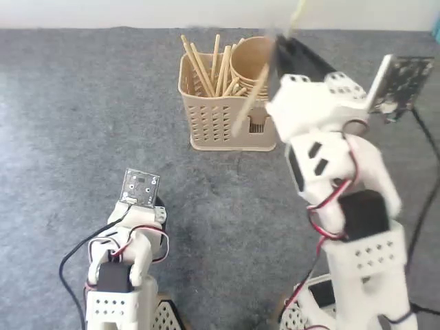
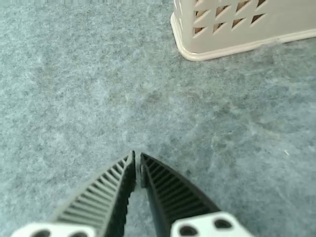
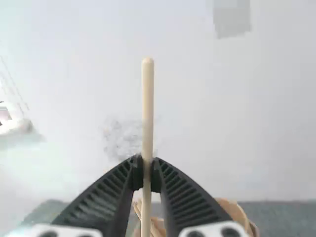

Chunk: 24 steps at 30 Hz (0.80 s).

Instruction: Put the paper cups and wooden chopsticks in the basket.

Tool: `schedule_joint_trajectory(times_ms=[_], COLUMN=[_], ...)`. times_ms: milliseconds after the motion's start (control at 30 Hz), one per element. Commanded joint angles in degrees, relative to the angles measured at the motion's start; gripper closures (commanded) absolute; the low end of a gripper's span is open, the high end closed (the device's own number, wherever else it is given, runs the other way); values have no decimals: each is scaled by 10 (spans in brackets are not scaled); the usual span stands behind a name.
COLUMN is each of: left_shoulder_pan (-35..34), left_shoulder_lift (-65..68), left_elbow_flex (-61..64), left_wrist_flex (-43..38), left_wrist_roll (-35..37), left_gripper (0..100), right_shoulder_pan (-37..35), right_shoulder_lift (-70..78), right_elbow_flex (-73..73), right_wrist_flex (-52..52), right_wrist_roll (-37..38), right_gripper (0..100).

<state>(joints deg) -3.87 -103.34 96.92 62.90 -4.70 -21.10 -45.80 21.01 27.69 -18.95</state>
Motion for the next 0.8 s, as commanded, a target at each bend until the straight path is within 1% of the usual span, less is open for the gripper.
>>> schedule_joint_trajectory(times_ms=[0, 100, 167, 233, 400, 500, 600, 733, 767], left_shoulder_pan=[3, 3, 3, 1, -2, -2, 2, -2, -2], left_shoulder_lift=[-11, -11, -11, -11, -11, -10, -10, -10, -10], left_elbow_flex=[-4, -4, -4, -4, -4, -4, -4, -4, -4], left_wrist_flex=[16, 54, 68, 75, 75, 76, 95, 94, 94], left_wrist_roll=[-2, -2, -2, -2, -3, -3, -3, -3, -3], left_gripper=[986, 986, 986, 986, 986, 986, 986, 986, 986], right_shoulder_pan=[-19, -19, -20, -19, -18, -17, -17, -22, -24], right_shoulder_lift=[33, 98, 146, 197, 315, 369, 406, 417, 415], right_elbow_flex=[12, -1, -25, -62, -136, -161, -168, -170, -170], right_wrist_flex=[-169, -234, -257, -268, -269, -269, -267, -214, -201], right_wrist_roll=[-6, 6, 29, 36, 37, 38, 43, 105, 113], right_gripper=[991, 991, 991, 991, 991, 991, 989, 986, 972])
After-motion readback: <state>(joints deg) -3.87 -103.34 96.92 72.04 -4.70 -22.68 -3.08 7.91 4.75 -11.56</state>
